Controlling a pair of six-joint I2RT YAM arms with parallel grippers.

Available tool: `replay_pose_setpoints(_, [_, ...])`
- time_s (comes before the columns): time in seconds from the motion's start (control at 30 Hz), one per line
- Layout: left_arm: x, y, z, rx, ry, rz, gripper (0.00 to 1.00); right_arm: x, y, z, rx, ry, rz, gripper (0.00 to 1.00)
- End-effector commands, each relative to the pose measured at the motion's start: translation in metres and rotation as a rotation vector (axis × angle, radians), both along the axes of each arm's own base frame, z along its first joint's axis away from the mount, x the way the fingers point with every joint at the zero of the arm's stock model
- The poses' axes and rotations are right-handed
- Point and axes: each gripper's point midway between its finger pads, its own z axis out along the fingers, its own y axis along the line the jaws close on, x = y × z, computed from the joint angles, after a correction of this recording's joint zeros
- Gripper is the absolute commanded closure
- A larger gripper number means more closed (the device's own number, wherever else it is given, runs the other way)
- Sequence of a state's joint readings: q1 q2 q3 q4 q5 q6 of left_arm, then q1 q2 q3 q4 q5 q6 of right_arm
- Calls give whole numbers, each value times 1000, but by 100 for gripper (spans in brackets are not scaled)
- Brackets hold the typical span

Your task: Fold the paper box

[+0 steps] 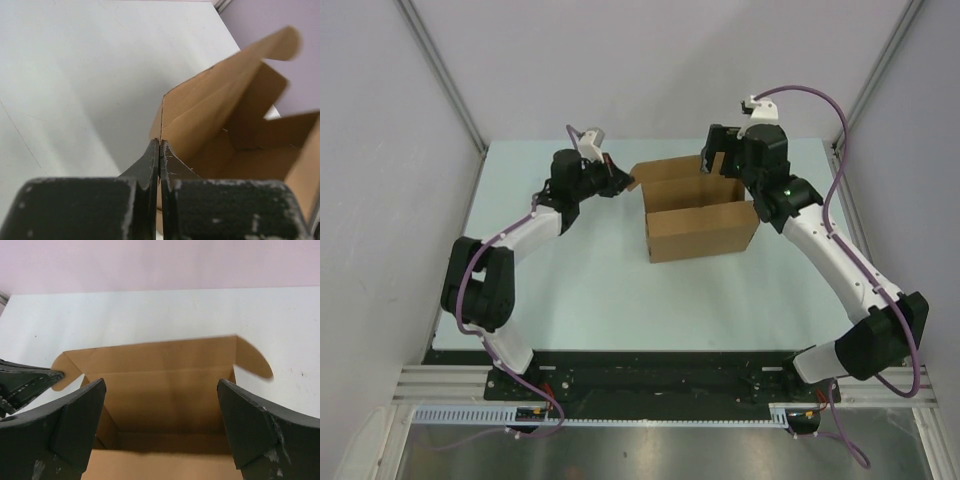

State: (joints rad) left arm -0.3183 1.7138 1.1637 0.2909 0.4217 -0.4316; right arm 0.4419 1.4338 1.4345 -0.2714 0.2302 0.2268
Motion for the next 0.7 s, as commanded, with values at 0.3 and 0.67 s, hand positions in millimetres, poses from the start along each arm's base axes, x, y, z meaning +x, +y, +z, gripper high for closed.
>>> replay_pose_setpoints(0.3, [-18,-7,43,-64,-85,-44,98,-50,1,4,-34,-24,48,13])
replay_pose_setpoints(0.67, [-26,-17,57,-86,-114,-98,99,-99,-61,-30,-40,62,-159,100])
